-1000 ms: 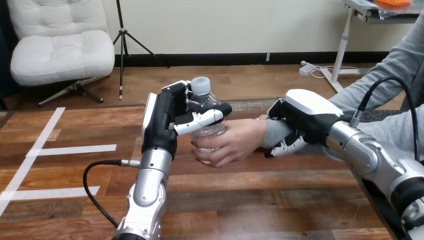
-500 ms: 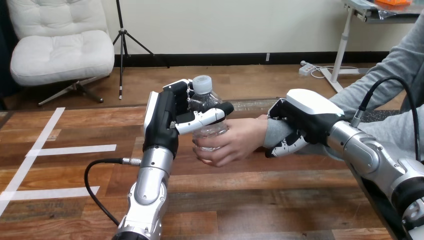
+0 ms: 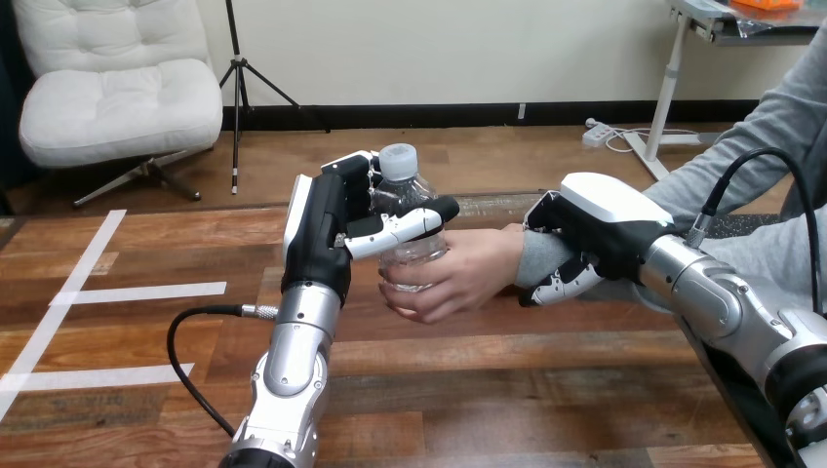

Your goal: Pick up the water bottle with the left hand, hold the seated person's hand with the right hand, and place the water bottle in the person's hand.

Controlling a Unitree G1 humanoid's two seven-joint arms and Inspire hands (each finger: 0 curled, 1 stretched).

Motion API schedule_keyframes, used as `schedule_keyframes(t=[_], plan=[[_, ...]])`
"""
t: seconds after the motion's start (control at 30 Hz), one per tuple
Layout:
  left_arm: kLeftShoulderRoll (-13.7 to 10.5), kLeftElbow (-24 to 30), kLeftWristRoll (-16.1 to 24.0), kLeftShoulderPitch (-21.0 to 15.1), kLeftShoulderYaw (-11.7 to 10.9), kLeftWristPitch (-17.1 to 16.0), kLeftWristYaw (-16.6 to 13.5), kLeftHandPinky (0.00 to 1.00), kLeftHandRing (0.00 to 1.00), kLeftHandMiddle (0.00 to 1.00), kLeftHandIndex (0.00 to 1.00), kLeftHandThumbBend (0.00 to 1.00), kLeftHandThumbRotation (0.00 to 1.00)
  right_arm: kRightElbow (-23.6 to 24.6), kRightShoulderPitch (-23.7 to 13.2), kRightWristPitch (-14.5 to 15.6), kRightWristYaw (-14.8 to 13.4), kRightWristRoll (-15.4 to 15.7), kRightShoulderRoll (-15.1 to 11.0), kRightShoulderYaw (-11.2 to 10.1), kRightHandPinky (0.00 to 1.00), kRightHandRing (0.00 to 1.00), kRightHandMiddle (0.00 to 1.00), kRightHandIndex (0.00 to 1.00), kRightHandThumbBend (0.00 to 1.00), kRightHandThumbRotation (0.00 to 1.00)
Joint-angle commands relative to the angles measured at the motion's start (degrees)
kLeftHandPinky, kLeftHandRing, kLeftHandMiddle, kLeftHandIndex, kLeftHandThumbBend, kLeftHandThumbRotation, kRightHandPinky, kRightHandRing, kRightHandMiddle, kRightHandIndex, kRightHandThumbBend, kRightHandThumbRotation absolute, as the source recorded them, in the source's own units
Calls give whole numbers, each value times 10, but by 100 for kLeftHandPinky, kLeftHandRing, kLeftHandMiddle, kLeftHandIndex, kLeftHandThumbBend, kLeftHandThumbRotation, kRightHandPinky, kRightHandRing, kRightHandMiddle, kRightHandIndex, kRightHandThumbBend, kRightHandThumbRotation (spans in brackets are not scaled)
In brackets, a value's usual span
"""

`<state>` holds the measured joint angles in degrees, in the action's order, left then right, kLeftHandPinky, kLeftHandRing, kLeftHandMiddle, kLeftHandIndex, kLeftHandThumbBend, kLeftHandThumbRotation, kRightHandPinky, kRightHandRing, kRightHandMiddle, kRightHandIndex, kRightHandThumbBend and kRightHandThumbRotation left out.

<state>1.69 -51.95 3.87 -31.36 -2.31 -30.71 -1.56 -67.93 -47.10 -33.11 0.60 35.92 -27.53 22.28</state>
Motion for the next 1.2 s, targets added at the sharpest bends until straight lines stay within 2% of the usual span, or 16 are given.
schedule_keyframes(t=[0.0, 0.13, 0.23, 0.3, 0.33, 0.37, 0.63, 0.67, 0.97, 1.17], plan=[[8, 13, 5, -60, 15, 4, 7, 37, 42, 45, 44, 69, 0, 18, -73, -15, -15, -23, 5, -20, 22, 25, 31, 31, 62, 0], [8, 16, -17, -59, 9, 21, 39, 43, 50, 53, 52, 74, 0, 18, -74, -14, -16, -21, 5, -19, 22, 26, 31, 31, 62, 0], [5, 21, -19, -57, 11, 28, 47, 47, 55, 59, 58, 78, 5, 17, -74, -14, -17, -21, 5, -19, 22, 26, 31, 31, 62, 0], [4, 24, -19, -56, 12, 33, 51, 53, 61, 66, 65, 83, 15, 17, -74, -15, -18, -21, 4, -19, 22, 26, 31, 31, 62, 0], [3, 25, -18, -55, 13, 33, 52, 53, 61, 66, 65, 83, 15, 16, -74, -14, -17, -21, 4, -19, 22, 26, 31, 31, 62, 0], [2, 26, -17, -55, 14, 33, 53, 57, 66, 71, 70, 88, 23, 16, -74, -14, -16, -22, 4, -19, 22, 26, 31, 31, 61, 0], [-10, 30, 5, -51, 23, 36, 46, 71, 81, 84, 83, 97, 50, 17, -74, -13, -15, -21, 4, -19, 22, 26, 31, 31, 61, 0], [-11, 30, 7, -51, 25, 37, 45, 75, 84, 87, 85, 98, 57, 17, -74, -13, -15, -22, 4, -19, 22, 26, 31, 31, 61, 0], [-14, 37, 7, -46, 25, 50, 50, 86, 93, 95, 93, 100, 75, 15, -73, -17, -22, -20, 3, -18, 22, 25, 31, 31, 62, 0], [-14, 45, -1, -42, 22, 60, 62, 91, 96, 97, 95, 100, 81, 14, -73, -17, -23, -18, 3, -17, 21, 25, 31, 31, 62, 0]])
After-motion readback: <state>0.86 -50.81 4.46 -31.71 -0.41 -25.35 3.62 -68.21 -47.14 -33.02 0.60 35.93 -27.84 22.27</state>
